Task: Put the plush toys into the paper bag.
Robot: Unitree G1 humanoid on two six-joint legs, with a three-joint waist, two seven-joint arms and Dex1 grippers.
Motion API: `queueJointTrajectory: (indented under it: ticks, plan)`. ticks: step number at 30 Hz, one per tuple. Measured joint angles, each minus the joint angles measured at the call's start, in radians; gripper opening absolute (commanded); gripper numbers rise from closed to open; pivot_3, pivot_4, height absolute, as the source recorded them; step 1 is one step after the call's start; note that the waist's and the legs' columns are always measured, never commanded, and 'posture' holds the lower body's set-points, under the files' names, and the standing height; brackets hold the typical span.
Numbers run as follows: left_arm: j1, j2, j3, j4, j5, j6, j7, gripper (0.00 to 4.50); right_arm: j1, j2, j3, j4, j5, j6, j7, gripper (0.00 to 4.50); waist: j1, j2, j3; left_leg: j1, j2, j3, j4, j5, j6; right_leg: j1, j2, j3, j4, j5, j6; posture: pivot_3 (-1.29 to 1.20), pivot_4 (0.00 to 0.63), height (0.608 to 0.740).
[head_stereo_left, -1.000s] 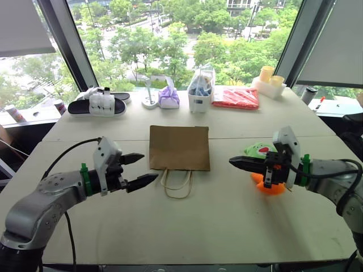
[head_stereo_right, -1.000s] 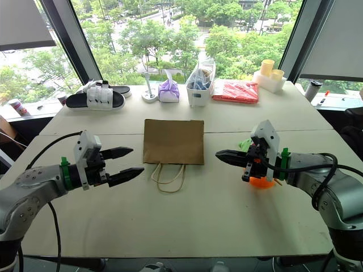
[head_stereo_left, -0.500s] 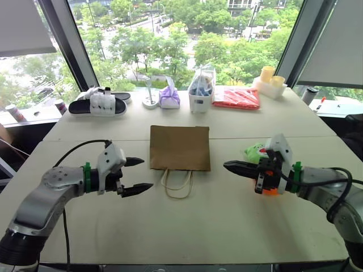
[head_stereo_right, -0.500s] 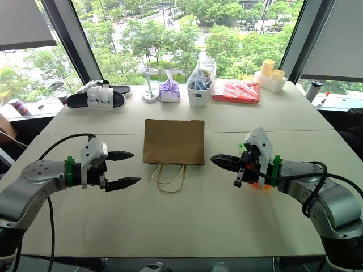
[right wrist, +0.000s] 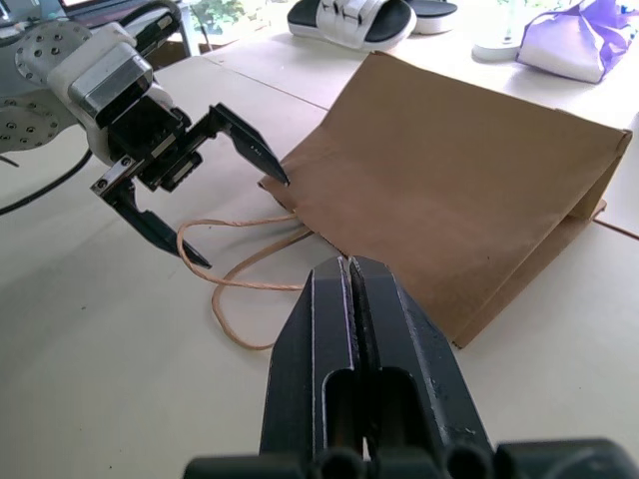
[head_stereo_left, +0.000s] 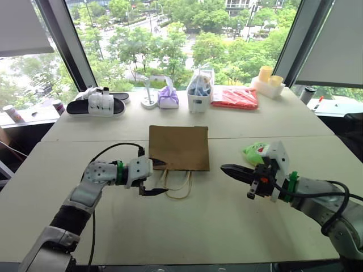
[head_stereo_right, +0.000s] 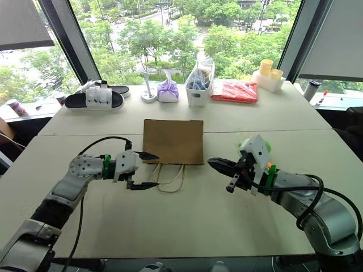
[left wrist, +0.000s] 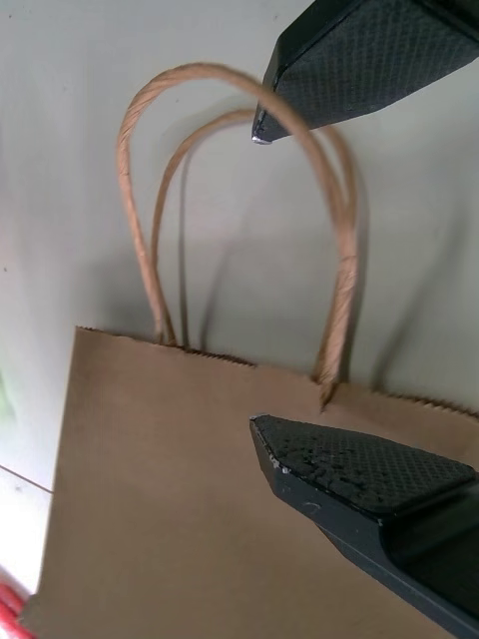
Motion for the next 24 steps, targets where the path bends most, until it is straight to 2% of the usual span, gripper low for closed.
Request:
queueJointTrajectory:
  ticks: [2,8,12,17,21,24]
  plan:
    - [-0.041,-0.026,0.0,0.055,0.012,-0.04,-0.005,3.18,0.008,0.014,0.0,-0.013,0.0,0.0,-0.023,0.03,0.002,0.0,0.0,0.0,0.0,0.0,0.0,0.0,0.0,0.0,0.0,0.0,0.0,0.0,0.0,0.0,0.15,0.74]
    - [-0.109,-0.064,0.006,0.107,-0.018,-0.013,-0.043,0.14,0.06,0.046,0.025,-0.063,-0.012,0.001,-0.088,0.03,0.0,0.0,0.0,0.0,0.0,0.0,0.001,0.0,0.0,0.001,0.0,0.0,0.0,0.001,0.001,0.0,0.15,0.74]
    - [-0.152,-0.089,0.043,0.057,-0.095,0.153,-0.041,0.05,0.069,0.112,0.121,-0.061,-0.091,-0.008,-0.157,0.03,-0.003,-0.001,0.0,0.0,-0.001,-0.001,0.003,0.0,0.0,0.001,0.0,0.0,0.001,0.001,0.001,0.0,0.15,0.74]
    - [-0.191,-0.104,0.091,-0.077,-0.204,0.386,-0.02,0.05,0.001,0.263,0.309,0.049,-0.25,-0.041,-0.267,0.03,-0.029,0.0,0.0,0.001,0.0,-0.001,0.002,0.004,-0.007,0.001,0.001,0.0,0.003,0.001,0.001,0.0,0.15,0.74]
    - [-0.184,-0.104,0.099,-0.138,-0.25,0.495,-0.012,0.05,-0.057,0.325,0.364,0.137,-0.337,-0.043,-0.325,0.03,-0.028,0.0,0.0,0.001,0.0,-0.002,0.002,0.005,-0.008,0.0,0.001,0.0,0.003,0.001,0.001,0.0,0.15,0.74]
    - [-0.176,-0.107,0.129,-0.205,-0.3,0.604,0.033,0.05,-0.147,0.428,0.409,0.273,-0.418,-0.062,-0.393,0.03,-0.032,0.0,0.0,0.001,0.0,-0.002,0.002,0.006,-0.009,0.0,0.002,0.001,0.004,0.001,0.001,0.0,0.15,0.74]
